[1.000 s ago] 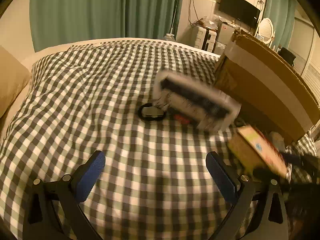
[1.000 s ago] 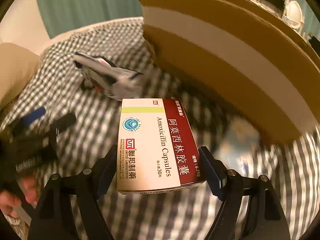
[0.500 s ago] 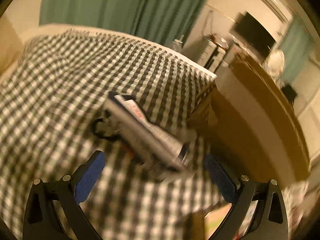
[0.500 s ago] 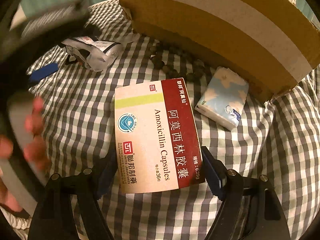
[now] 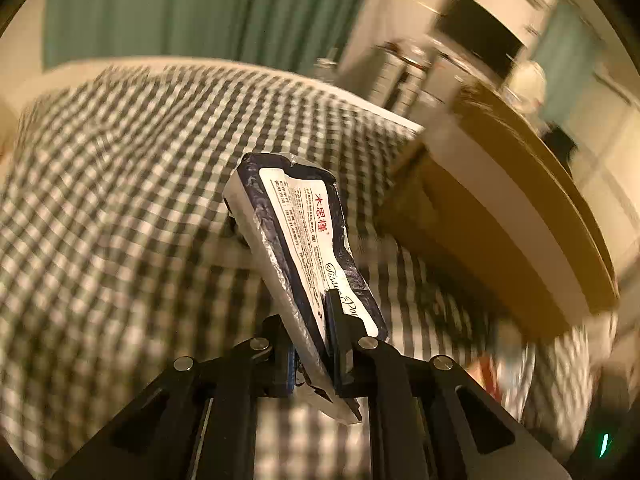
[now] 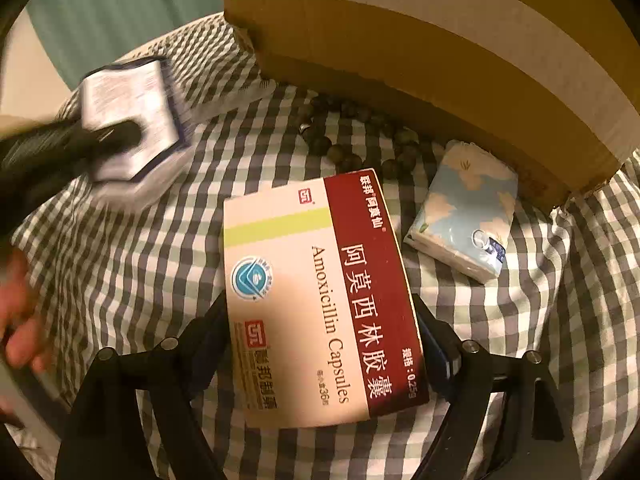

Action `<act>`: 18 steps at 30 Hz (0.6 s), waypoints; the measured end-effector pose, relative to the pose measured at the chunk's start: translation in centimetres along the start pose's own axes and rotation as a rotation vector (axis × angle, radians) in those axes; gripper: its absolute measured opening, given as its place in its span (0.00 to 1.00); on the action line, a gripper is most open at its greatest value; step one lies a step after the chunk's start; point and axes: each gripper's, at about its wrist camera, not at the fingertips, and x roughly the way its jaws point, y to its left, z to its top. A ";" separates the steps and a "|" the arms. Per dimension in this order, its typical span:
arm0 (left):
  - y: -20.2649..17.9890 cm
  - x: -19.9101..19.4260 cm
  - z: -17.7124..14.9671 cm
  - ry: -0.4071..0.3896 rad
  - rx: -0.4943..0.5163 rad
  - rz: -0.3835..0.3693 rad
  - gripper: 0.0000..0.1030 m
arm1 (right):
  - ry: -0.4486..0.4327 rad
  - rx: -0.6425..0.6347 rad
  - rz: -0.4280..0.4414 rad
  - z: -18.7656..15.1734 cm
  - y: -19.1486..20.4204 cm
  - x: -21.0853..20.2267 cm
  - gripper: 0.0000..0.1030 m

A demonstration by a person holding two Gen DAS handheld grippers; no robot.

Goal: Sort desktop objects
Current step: 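Grasp the white-blue snack packet with the left tool while the right tool grasps the Amoxicillin box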

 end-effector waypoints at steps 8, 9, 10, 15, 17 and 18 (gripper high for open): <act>3.1 -5.2 -6.7 0.093 0.006 -0.029 0.12 | -0.024 -0.031 -0.031 -0.2 1.5 1.1 0.94; 3.3 -4.5 -7.6 0.123 0.003 -0.032 0.12 | -0.025 -0.047 -0.043 -0.3 1.8 1.3 0.96; 3.3 -4.3 -8.4 0.140 -0.001 -0.033 0.12 | -0.026 -0.062 -0.054 -0.7 2.0 1.4 0.99; 3.2 -2.3 -8.7 0.136 -0.024 -0.053 0.78 | -0.020 -0.060 -0.056 -0.9 2.3 2.0 1.00; 2.4 -1.6 -8.7 0.133 -0.010 -0.077 0.92 | -0.019 -0.053 -0.057 -0.8 2.2 2.2 1.00; 1.6 -1.3 -8.8 0.127 0.019 -0.056 0.95 | -0.020 -0.048 -0.059 -1.0 1.9 2.0 1.00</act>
